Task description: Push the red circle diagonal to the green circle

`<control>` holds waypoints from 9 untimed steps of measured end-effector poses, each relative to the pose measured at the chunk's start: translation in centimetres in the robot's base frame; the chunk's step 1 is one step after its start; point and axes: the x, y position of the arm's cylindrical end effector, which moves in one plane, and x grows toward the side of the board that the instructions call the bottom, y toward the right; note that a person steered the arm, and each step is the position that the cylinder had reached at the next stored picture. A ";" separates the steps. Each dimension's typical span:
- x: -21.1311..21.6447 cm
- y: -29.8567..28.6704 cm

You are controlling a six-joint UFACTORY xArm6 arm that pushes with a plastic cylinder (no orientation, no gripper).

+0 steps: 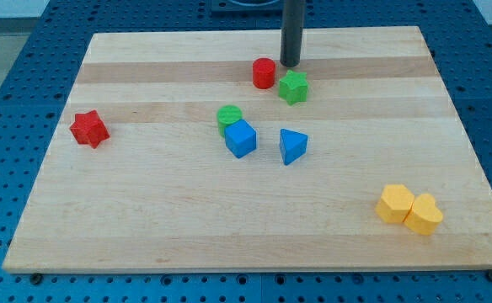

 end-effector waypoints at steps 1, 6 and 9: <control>1.7 0.0; 1.2 -8.0; 6.2 -13.4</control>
